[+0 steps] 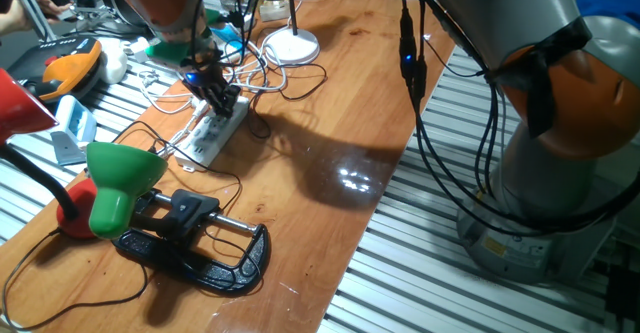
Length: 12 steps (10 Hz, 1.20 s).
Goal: Plug in the power cord of the desk lamp, turn on the socket, and light up the desk lamp
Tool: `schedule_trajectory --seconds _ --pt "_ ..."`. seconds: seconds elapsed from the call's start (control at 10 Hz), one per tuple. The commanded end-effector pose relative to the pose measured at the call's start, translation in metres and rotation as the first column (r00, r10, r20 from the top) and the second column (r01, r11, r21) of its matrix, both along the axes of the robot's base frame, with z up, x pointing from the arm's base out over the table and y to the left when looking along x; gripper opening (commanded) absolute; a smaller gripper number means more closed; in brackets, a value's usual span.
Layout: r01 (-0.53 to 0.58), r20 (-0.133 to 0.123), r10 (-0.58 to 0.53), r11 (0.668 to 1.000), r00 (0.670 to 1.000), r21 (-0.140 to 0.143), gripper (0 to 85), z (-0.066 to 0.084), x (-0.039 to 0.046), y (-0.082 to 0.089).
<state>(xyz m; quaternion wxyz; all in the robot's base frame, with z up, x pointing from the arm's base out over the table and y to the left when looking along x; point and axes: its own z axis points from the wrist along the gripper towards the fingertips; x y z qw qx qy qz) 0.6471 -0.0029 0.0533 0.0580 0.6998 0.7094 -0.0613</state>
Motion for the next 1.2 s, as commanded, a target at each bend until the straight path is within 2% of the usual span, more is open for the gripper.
schedule_trajectory --seconds 0.0,0.7,0.8,1.0,1.1 --pt "-0.003 0.006 0.003 1.000 1.000 -0.004 51.0 0.002 0.0015 0.000" --pt "-0.035 0.000 0.035 0.998 0.999 -0.055 51.0 0.011 0.0019 -0.003" --pt "-0.044 0.001 0.044 0.997 0.999 -0.060 34.0 0.014 0.0018 -0.003" --pt "-0.063 0.008 0.063 0.997 0.998 -0.053 34.0 0.020 0.0021 -0.005" --pt "-0.068 0.009 0.068 0.996 0.998 -0.060 34.0 0.022 0.0024 -0.005"
